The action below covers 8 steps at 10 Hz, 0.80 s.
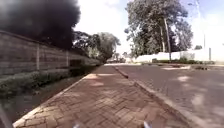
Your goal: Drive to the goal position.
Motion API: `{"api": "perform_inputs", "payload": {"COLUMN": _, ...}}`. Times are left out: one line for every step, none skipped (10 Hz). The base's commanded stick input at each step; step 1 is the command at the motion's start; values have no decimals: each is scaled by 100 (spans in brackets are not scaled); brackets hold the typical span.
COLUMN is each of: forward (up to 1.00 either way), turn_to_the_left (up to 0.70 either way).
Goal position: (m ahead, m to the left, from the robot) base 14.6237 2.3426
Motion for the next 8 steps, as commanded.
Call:
{"api": "perform_inputs", "payload": {"forward": 70, "turn_to_the_left": 0}}
{"api": "perform_inputs", "payload": {"forward": 70, "turn_to_the_left": 0}}
{"api": "perform_inputs", "payload": {"forward": 70, "turn_to_the_left": 0}}
{"api": "perform_inputs", "payload": {"forward": 70, "turn_to_the_left": 0}}
{"api": "perform_inputs", "payload": {"forward": 70, "turn_to_the_left": 0}}
{"api": "perform_inputs", "payload": {"forward": 70, "turn_to_the_left": 0}}
{"api": "perform_inputs", "payload": {"forward": 70, "turn_to_the_left": 0}}
{"api": "perform_inputs", "payload": {"forward": 70, "turn_to_the_left": 0}}
